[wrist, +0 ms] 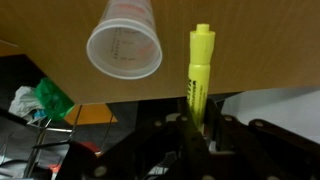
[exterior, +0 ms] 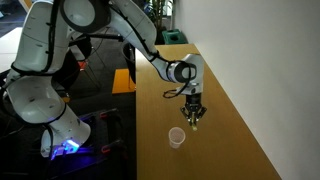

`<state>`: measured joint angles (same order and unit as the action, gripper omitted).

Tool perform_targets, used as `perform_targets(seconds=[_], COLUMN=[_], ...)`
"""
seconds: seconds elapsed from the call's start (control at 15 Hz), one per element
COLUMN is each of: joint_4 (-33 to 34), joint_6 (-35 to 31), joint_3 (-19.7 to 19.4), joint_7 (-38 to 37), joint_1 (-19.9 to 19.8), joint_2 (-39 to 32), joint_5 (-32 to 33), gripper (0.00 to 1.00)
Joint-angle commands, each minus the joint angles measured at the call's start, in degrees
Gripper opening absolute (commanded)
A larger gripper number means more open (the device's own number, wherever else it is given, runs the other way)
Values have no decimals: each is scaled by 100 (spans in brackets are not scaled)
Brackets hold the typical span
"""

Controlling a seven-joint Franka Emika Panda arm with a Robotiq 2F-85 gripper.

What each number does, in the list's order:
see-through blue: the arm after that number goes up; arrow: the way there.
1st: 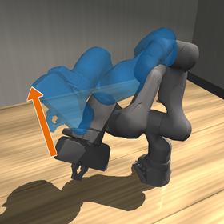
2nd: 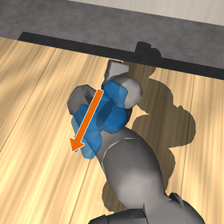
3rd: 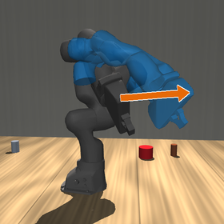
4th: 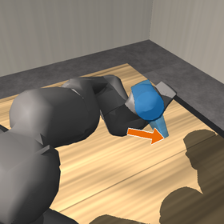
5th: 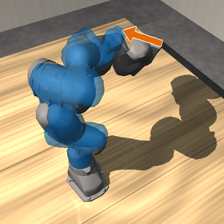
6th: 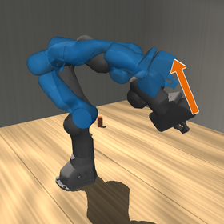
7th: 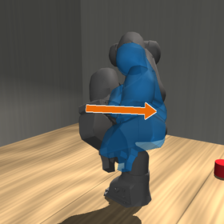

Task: Put the yellow marker in the cup

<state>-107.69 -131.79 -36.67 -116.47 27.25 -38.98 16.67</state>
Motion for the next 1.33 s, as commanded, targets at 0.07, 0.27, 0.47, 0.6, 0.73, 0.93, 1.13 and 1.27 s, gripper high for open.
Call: perform_targets(seconds=[0.07,0.27,0.47,0.6,0.73,0.93,1.13,1.27], joint_4=[-45,76,93,255,383,579,776,895], joint_6=[1596,1919,2197,2309,2449,2843,3296,3602], joint_3=[593,1240,1469,1457,1616,1860,2031,2108], joint_7=[-513,-692,-737,-857,-1193,-1823,-2254,-2437], joint_1=[-326,-854,-1024,-1069,-1174,-1355,-1457,-1494], joint_2=[673,695,766,609,471,256,58,-63], joint_5=[689,1004,1042,967,1051,1178,1203,1222], gripper=[5,20,20,5,5,5,5,5])
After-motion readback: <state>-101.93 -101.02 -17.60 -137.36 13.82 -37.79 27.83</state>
